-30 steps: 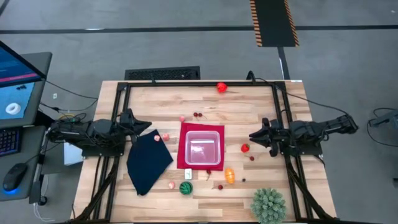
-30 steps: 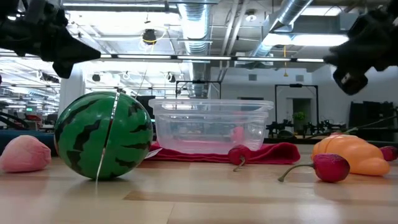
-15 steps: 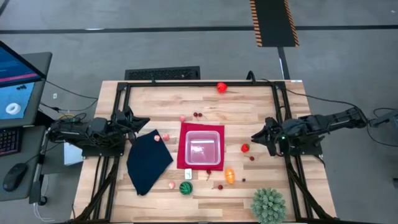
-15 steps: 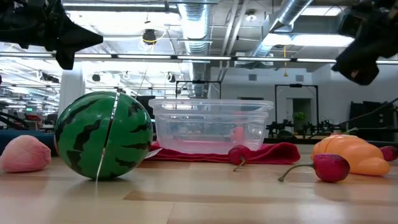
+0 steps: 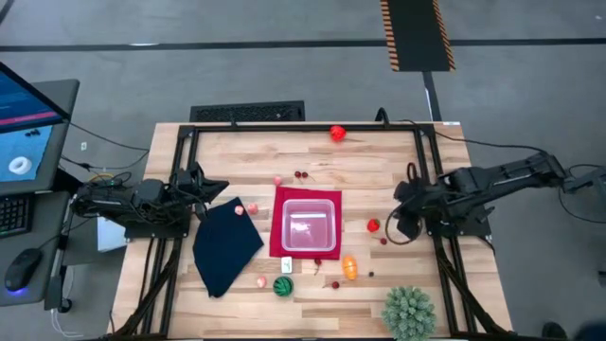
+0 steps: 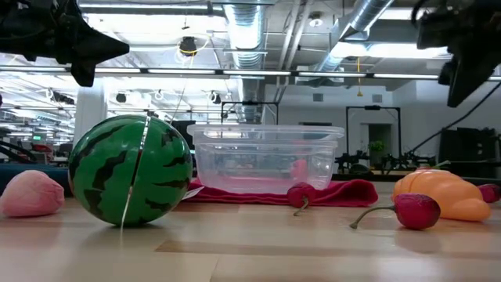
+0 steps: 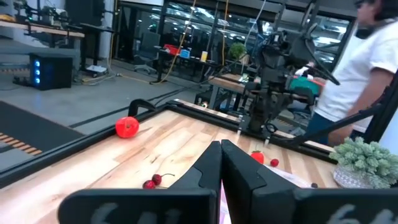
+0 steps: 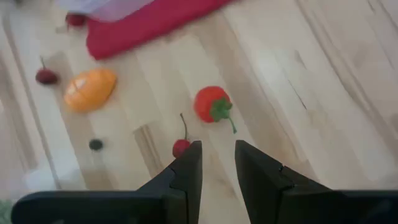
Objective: Pick and placing Produce into tupperware
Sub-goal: Put the strawberry in the transparent bin
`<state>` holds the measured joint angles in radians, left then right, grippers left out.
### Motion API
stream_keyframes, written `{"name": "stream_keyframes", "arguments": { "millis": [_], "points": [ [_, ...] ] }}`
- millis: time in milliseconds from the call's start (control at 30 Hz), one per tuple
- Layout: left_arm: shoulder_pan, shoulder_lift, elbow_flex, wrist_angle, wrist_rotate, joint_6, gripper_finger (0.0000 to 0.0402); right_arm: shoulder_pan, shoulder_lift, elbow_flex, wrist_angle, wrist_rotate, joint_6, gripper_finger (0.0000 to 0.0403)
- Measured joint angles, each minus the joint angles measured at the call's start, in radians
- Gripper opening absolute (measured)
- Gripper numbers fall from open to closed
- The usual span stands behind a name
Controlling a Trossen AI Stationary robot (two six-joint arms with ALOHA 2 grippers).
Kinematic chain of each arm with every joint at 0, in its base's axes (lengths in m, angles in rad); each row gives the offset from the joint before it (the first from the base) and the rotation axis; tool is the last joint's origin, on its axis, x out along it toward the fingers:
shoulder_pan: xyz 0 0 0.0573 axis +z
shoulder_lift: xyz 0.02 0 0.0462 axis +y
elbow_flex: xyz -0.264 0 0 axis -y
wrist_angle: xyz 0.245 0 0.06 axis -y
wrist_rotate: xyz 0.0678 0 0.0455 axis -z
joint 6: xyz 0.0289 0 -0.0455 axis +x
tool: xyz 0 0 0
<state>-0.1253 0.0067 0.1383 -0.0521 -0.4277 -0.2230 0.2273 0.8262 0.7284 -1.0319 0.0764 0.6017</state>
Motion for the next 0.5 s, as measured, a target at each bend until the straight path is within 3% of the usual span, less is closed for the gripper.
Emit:
{"name": "stream_keyframes", "arguments": {
  "millis": [267,500],
  "points": [
    [0.000,0.000,0.000,0.000,-0.001,-0.054,0.0000,-0.010,0.216,0.014,-0.025,-0.011,-0.051,0.0123],
    [0.000,0.000,0.000,-0.001,-0.001,-0.072,0.0000,-0.022,0.387,0.014,0.016,-0.027,-0.174,0.0167]
  ]
}}
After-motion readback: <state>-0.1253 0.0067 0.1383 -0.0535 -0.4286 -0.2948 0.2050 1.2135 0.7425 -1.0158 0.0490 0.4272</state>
